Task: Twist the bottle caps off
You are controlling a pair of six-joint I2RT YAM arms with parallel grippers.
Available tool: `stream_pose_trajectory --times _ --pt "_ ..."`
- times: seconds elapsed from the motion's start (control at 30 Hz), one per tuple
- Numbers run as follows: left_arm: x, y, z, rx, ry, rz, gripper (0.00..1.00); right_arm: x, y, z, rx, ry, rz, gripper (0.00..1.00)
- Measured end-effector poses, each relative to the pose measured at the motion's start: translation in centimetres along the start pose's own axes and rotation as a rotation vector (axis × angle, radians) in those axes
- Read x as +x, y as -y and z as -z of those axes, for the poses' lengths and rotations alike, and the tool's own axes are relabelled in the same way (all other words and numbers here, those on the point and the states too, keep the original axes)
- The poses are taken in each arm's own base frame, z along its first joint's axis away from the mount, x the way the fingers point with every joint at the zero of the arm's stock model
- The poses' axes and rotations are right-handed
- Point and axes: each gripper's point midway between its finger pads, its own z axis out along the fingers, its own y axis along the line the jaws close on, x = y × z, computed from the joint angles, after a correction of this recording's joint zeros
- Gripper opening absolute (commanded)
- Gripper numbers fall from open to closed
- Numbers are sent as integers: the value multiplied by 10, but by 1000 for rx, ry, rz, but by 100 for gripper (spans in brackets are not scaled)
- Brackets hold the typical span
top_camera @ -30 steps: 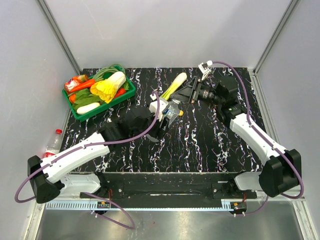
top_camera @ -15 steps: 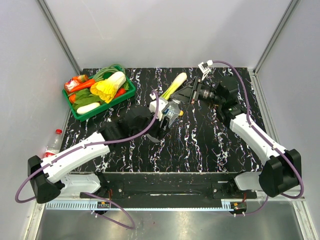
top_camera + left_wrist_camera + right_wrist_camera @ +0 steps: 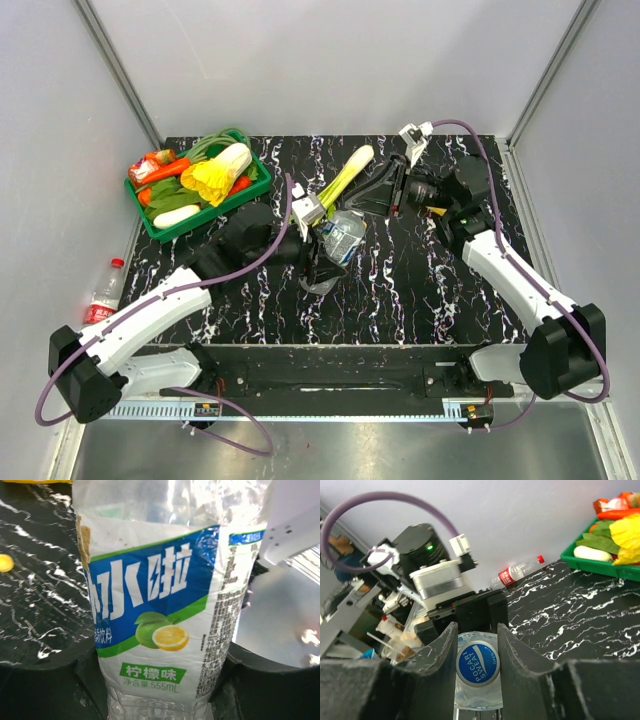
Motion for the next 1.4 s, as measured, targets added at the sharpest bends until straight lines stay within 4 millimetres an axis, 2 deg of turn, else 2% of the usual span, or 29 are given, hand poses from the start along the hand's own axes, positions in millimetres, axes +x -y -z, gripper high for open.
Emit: stream_pose_trajectory --times 0.33,0.37,0.43,0.47,0.53,0.63,0.87,1.03,1.23,1.4 --pt "-9 32 6 225 33 -25 0 -6 -45 7 -182 -26 171 1" --pt "-10 34 6 234 37 -30 0 -7 -47 7 -190 -25 181 7" --pt "-11 35 6 240 43 -36 0 -9 -50 7 -199 -18 191 34" --pt "-12 35 6 240 46 -37 0 -9 -50 8 -199 -17 191 53" --pt "-12 34 6 235 47 -37 0 -10 -50 8 -195 -13 180 77" --pt "-4 24 5 179 16 -3 0 -17 -46 9 -163 24 172 98" --pt "22 -8 5 -9 -71 42 0 -46 -38 13 8 134 158 100" --pt "30 -24 9 -191 -119 8 0 -62 -15 15 181 178 110 100" --pt "7 -36 15 -412 -99 -76 0 -54 23 19 349 166 -30 100" --pt "-3 -46 19 -599 -104 -148 0 -34 52 21 428 125 -140 100"
